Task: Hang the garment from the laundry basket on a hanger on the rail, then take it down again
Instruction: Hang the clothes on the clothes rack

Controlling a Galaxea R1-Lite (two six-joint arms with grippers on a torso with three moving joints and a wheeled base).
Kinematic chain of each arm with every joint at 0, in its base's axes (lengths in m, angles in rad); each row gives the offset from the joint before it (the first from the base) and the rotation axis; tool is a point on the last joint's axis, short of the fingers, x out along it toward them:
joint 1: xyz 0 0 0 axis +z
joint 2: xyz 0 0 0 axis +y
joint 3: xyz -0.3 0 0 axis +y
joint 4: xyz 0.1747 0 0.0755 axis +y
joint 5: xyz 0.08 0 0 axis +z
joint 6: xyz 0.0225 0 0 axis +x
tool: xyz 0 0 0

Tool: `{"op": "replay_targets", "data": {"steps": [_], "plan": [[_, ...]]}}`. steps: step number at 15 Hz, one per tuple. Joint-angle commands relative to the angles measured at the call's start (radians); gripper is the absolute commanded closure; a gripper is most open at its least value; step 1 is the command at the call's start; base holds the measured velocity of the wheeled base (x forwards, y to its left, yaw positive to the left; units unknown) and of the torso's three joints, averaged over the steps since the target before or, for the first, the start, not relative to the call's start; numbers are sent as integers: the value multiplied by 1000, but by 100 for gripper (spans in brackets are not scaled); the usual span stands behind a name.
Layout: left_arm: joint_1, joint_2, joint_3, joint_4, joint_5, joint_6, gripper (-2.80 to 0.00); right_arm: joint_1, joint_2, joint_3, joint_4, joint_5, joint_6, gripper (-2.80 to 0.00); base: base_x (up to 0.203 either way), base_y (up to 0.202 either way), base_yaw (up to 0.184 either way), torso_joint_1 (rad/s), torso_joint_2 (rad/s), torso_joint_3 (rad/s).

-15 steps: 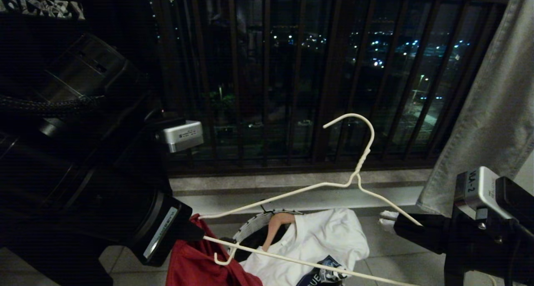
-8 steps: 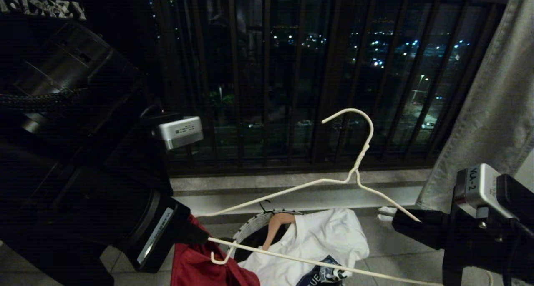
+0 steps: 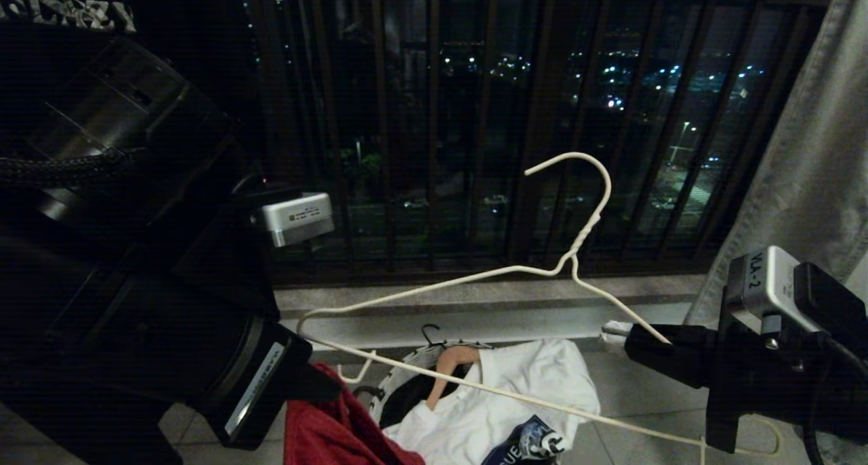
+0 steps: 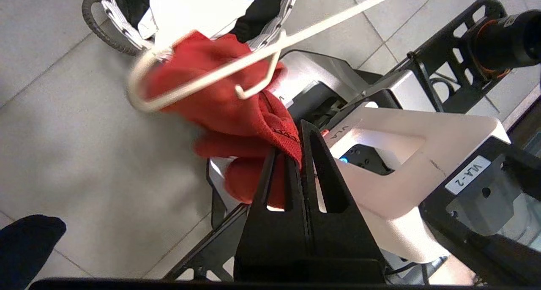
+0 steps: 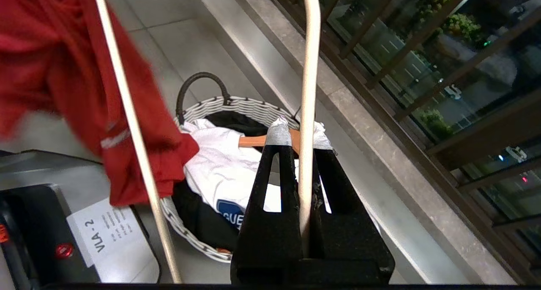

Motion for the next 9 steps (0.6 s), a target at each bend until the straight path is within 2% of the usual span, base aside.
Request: {"op": "replay_targets", "data": {"steps": [1, 9], "plan": [[1, 7, -14, 2, -1, -25, 0, 2, 5, -1, -1, 24, -6, 0, 0, 0, 0, 0, 0, 0], [45, -35, -40, 14, 22, -29, 0, -4, 17, 2, -1, 29, -10, 0, 0, 0, 0, 0, 0, 0]]}}
